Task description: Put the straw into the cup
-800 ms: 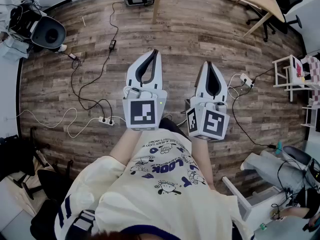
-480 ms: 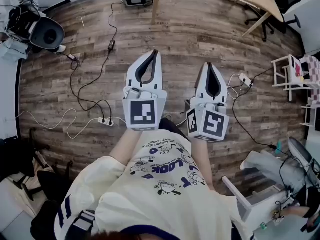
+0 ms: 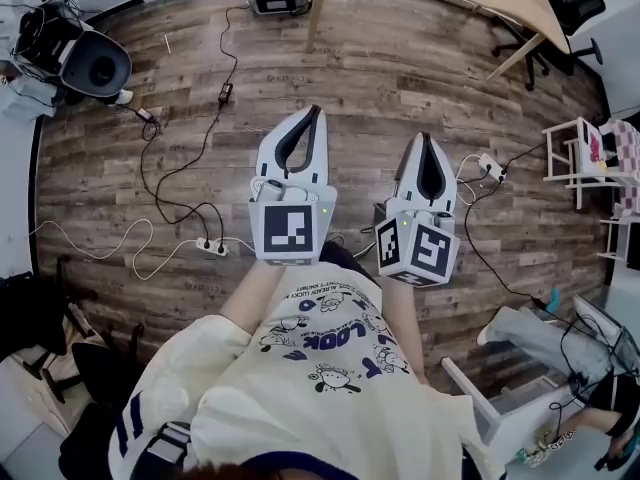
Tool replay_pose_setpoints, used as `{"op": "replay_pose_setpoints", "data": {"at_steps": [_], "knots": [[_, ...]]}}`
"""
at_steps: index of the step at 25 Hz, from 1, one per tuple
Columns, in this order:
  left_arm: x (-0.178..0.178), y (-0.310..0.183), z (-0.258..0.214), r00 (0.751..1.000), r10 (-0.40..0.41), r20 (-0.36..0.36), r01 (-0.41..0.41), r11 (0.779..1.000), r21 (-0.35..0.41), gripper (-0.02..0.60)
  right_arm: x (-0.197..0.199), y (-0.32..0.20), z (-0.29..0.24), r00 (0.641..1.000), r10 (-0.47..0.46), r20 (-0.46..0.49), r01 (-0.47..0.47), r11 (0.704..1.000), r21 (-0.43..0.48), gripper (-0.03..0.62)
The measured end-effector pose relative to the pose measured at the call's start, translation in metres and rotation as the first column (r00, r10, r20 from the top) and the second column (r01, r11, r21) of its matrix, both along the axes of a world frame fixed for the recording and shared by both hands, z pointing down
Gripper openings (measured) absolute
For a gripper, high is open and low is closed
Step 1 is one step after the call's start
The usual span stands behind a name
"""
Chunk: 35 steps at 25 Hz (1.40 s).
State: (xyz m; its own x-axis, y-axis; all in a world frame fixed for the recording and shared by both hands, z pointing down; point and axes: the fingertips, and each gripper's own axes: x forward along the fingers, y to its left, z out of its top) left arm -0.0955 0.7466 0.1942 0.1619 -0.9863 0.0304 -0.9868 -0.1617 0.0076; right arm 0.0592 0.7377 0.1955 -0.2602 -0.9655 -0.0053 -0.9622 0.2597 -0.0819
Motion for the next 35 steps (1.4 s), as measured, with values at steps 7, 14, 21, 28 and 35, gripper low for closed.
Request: {"op": "replay_pose_setpoints", "data": {"at_steps": [7,14,21,28,35], "knots": [[-0.029,-0.01,0.006,1.0,-0.008,-0.003,0.008,1.0,-0.003,0.026,-0.025,-0.011,0.005,1.0,-0.009,0.017,0.009,1.0,0.002,-0.002],[-0.058,-0.024,0.018,0.999,-0.025,-0.034,0.024,0.999,-0.035,0.026,-0.046,-0.02,0.008,1.0,-0.019,0.005,0.019,1.0,-0.016,-0.002],[-0.064,-0.041,0.025,0.998,-0.038,-0.045,0.035,0.997,-0.068,0.026,-0.05,-0.041,0.009,1.0,-0.027,0.002,0.027,0.999,-0.046,-0.003],[-0.069,-0.069,0.038,0.995,-0.084,-0.05,0.079,0.992,-0.094,0.026,-0.06,-0.081,0.02,0.997,-0.081,0.012,0.082,0.995,-0.057,-0.002],[-0.054,-0.124,0.04,0.995,-0.095,-0.004,0.094,0.992,-0.088,0.026,-0.055,-0.136,0.024,0.993,-0.121,0.006,0.121,0.992,-0.03,-0.002]]}}
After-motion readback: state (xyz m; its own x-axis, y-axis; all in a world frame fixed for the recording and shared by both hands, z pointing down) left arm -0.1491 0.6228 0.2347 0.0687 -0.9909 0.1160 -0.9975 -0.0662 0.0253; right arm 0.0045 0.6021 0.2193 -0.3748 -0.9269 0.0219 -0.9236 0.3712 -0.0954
